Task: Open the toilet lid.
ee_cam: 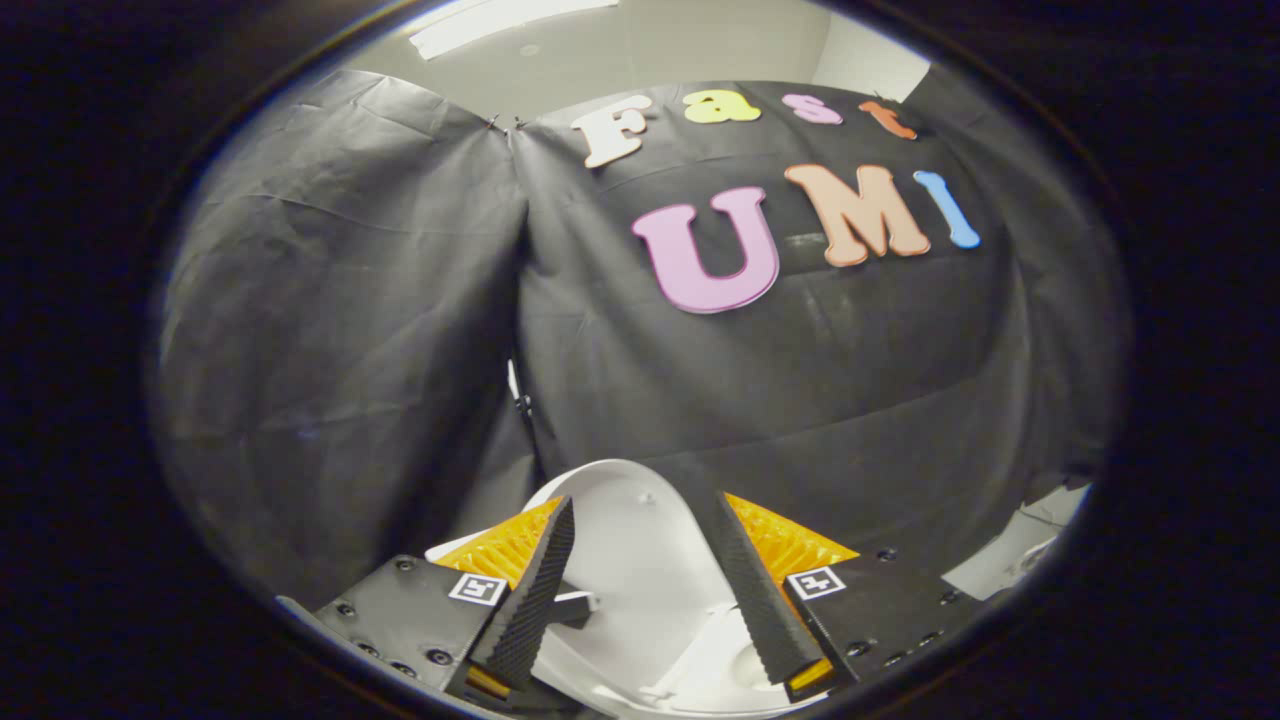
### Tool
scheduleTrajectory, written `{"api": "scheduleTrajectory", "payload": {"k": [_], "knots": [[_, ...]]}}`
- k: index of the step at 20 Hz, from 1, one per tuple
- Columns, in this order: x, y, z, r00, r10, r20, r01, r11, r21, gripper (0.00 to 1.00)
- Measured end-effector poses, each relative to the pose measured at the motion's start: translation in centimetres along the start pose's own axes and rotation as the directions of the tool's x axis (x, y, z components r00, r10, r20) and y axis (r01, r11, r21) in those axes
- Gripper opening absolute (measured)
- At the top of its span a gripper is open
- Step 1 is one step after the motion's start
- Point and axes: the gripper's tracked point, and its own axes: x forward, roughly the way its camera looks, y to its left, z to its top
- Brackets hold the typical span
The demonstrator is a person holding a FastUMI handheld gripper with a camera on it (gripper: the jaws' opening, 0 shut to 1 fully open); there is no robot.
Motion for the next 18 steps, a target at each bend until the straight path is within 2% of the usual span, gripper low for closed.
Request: {"api": "scheduleTrajectory", "payload": {"k": [5,10,14,18], "knots": [[-2.4,-9.8,4.2,0.985,-0.154,0.072,0.159,0.985,-0.064,0.86],[-5.9,-17.4,7.2,0.955,-0.263,0.136,0.278,0.955,-0.106,0.86],[-8.7,-21.3,9.0,0.942,-0.282,0.183,0.308,0.942,-0.13,0.86],[-10.9,-23.1,8.8,0.96,-0.21,0.183,0.237,0.961,-0.14,0.85]]}}
